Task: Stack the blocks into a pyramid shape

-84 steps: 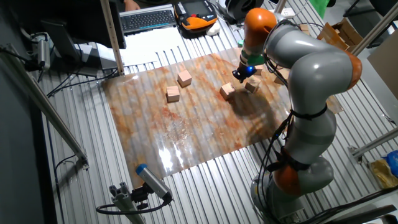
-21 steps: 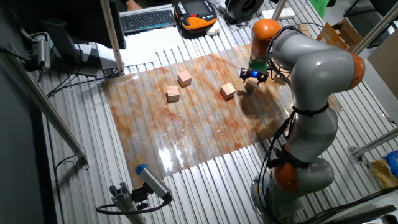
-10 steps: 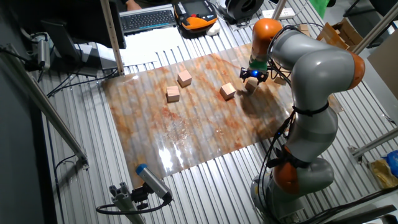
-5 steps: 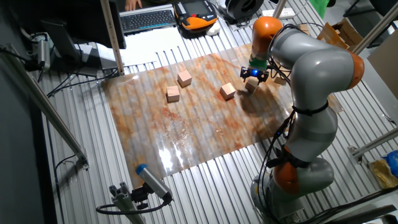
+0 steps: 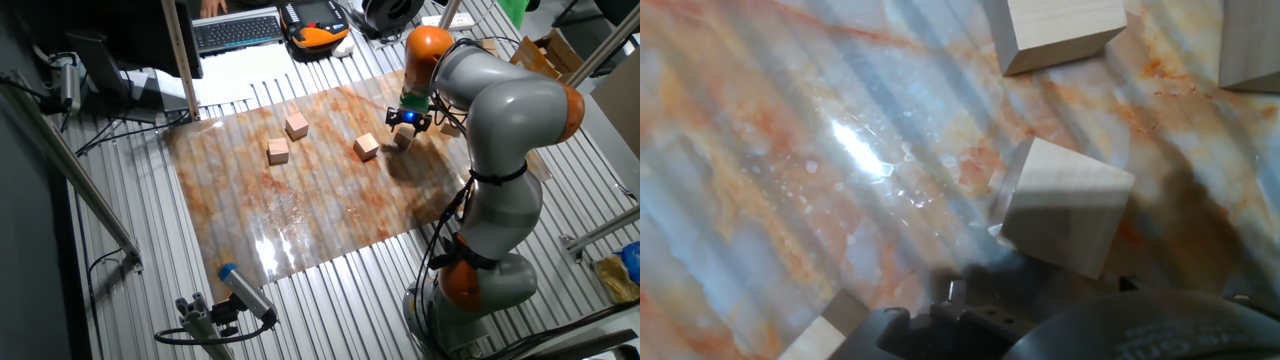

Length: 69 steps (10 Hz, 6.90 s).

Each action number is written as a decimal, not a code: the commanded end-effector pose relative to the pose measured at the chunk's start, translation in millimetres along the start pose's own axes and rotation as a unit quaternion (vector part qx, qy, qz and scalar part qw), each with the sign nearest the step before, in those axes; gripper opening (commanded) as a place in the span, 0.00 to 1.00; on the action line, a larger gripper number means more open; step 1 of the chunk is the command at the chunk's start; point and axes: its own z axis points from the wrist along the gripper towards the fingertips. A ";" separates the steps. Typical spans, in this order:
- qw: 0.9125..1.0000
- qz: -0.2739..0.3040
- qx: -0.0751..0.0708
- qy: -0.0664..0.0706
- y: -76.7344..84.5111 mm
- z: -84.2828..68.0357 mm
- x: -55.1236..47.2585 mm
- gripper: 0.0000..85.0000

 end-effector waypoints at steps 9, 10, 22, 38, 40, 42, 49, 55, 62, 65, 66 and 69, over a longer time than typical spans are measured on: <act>1.000 -0.005 0.003 0.014 0.0 -0.1 0.1 0.60; 1.000 -0.011 -0.003 0.018 0.0 -0.1 0.1 0.60; 1.000 0.019 0.006 -0.012 -15.1 0.2 -11.2 0.60; 0.993 0.104 0.012 -0.046 -19.1 6.6 -45.6 0.80; 0.993 0.103 0.010 -0.049 -23.6 11.1 -51.9 0.80; 0.992 0.113 0.013 -0.051 -23.4 11.5 -51.9 0.80; 0.990 0.129 0.017 -0.057 -20.4 22.7 -54.8 0.80; 0.991 0.122 0.032 -0.054 -21.6 24.6 -54.4 1.00; 0.991 0.110 0.036 -0.063 -23.8 41.5 -54.1 0.80; 0.991 0.110 0.037 -0.064 -25.1 44.5 -52.3 0.80; 0.991 0.110 0.038 -0.064 -25.2 46.2 -51.9 0.80; 0.991 0.108 0.044 -0.068 -24.2 48.9 -50.3 0.80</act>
